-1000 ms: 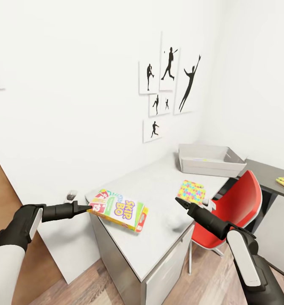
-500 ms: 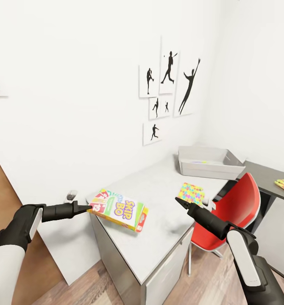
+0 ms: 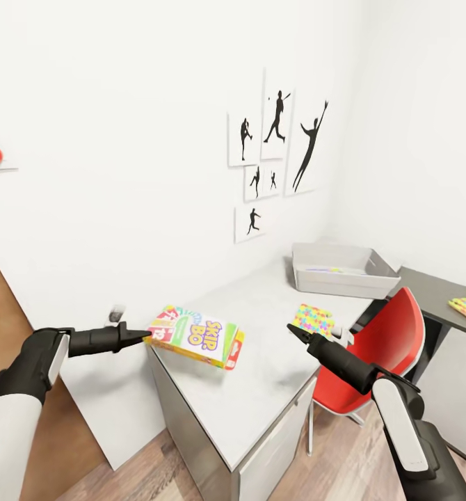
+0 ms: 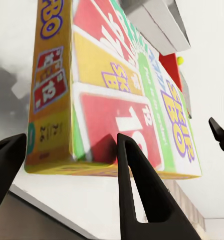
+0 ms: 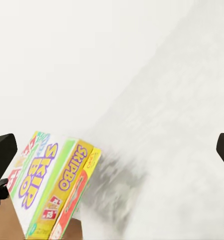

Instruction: Put all the toys in the child's room - the three board games (two on the bed and one on the table), the two jigsaw puzzles on the table, and the tennis ball on the table - inside the toy box on the table in the child's room.

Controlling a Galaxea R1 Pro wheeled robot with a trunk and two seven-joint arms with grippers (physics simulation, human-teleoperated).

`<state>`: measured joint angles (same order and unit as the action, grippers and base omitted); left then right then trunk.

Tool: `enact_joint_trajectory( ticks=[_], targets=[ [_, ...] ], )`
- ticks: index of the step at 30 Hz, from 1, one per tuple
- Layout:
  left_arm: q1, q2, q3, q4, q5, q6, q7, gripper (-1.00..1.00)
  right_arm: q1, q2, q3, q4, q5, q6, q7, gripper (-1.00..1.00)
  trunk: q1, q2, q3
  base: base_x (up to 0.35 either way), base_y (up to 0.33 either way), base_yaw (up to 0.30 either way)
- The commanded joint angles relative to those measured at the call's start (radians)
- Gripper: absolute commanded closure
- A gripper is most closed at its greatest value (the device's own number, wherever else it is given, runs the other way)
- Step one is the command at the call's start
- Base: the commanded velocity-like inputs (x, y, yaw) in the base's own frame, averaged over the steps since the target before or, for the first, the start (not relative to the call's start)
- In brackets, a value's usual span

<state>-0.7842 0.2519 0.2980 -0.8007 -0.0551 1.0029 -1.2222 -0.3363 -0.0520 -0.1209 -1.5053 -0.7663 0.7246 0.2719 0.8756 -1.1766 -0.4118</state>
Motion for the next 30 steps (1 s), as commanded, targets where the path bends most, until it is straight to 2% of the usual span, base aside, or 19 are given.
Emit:
enact_joint_trajectory(
  ticks=[1, 6, 11, 17, 30],
  targets=[
    [-0.004, -0.001, 0.002, -0.001, -0.007, 0.012, -0.008, 1.00, 0.001, 0.000, -0.002, -0.002, 0.001, 0.006, 0.005, -1.00, -0.004, 0.007, 0.002, 0.000, 0.000, 0.000],
    [-0.009, 0.001, 0.001, -0.003, 0.000, 0.017, -0.040, 1.00, 0.003, 0.002, -0.002, -0.001, 0.003, 0.005, 0.006, -1.00, -0.023, 0.042, 0.018, 0.000, 0.000, 0.000],
    [-0.010, 0.007, 0.000, -0.004, -0.001, 0.027, -0.165, 1.00, 0.004, 0.008, 0.000, 0.001, 0.002, 0.004, 0.008, -1.00, -0.042, 0.077, 0.033, 0.000, 0.000, 0.000],
    [-0.010, 0.010, -0.001, -0.007, -0.008, 0.029, -0.243, 1.00, 0.004, 0.009, -0.002, 0.002, 0.002, 0.004, 0.008, -1.00, -0.065, 0.119, 0.053, 0.000, 0.000, -0.020],
    [-0.010, 0.042, -0.002, -0.008, 0.002, 0.030, -0.258, 1.00, 0.004, 0.004, -0.002, 0.003, 0.000, 0.005, 0.010, -1.00, -0.115, 0.210, 0.108, 0.000, 0.000, -0.173]
  ],
)
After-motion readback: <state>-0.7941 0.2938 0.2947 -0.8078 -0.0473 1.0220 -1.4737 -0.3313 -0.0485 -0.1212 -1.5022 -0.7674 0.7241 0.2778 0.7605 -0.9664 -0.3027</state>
